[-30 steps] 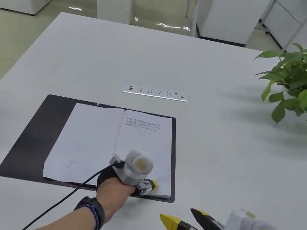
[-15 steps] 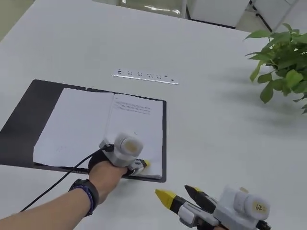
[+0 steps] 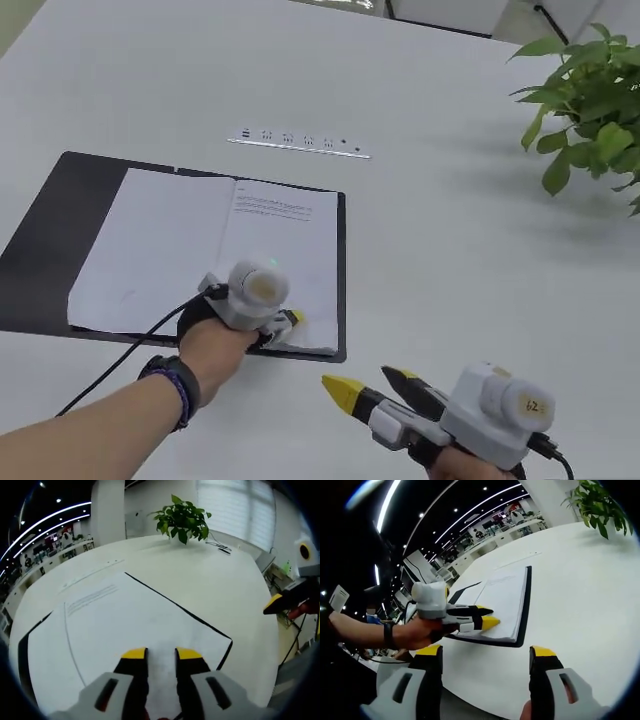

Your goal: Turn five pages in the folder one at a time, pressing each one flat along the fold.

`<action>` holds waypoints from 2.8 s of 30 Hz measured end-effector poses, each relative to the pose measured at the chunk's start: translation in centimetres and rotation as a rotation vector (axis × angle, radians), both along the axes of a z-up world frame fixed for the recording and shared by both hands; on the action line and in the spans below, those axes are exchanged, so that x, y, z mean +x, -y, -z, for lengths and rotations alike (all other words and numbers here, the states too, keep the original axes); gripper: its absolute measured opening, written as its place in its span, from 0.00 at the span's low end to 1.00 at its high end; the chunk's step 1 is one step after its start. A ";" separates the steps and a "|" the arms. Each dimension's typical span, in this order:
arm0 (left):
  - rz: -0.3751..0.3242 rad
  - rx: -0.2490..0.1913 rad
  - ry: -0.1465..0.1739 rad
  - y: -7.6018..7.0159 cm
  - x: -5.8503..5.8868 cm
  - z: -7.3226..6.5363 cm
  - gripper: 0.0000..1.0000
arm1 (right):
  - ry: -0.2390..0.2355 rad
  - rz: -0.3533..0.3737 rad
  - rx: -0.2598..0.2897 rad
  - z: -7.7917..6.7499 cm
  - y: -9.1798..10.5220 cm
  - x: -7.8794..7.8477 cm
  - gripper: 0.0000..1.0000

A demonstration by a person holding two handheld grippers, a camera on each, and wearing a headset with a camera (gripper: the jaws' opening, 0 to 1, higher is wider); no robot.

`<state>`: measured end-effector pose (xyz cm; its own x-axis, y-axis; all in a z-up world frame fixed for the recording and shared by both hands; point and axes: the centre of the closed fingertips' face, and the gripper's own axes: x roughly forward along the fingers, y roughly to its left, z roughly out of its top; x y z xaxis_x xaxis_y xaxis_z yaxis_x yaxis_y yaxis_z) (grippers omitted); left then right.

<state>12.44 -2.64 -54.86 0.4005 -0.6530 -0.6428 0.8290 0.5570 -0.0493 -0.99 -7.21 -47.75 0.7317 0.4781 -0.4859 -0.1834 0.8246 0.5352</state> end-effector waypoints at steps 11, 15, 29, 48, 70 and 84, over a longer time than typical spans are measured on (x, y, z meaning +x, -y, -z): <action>0.038 -0.058 -0.069 1.4 -2.0 -0.7 0.38 | 0.001 0.015 0.014 0.1 0.3 0.4 0.68; 0.037 -0.080 -0.080 2.4 -2.6 -0.9 0.52 | -0.001 0.017 0.016 0.1 0.3 0.4 0.68; 0.093 -0.001 0.035 2.7 -3.0 0.1 0.56 | -0.017 0.026 0.013 0.4 0.7 -0.2 0.68; 0.079 -0.002 0.058 2.5 -2.2 -0.1 0.25 | -0.006 -0.026 -0.011 -0.1 -0.2 1.2 0.65; -0.042 -0.142 -0.070 1.8 -1.5 -0.8 0.05 | 0.003 -0.038 -0.016 -0.2 0.0 2.7 0.64; -0.102 -0.249 -0.115 1.2 -1.3 -2.1 0.04 | 0.026 -0.115 -0.006 0.7 -1.3 9.7 0.61</action>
<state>11.10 -3.87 -52.74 0.4062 -0.7561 -0.5131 0.7503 0.5965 -0.2851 8.66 -5.94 -48.42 0.6848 0.5568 -0.4700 -0.2908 0.8003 0.5243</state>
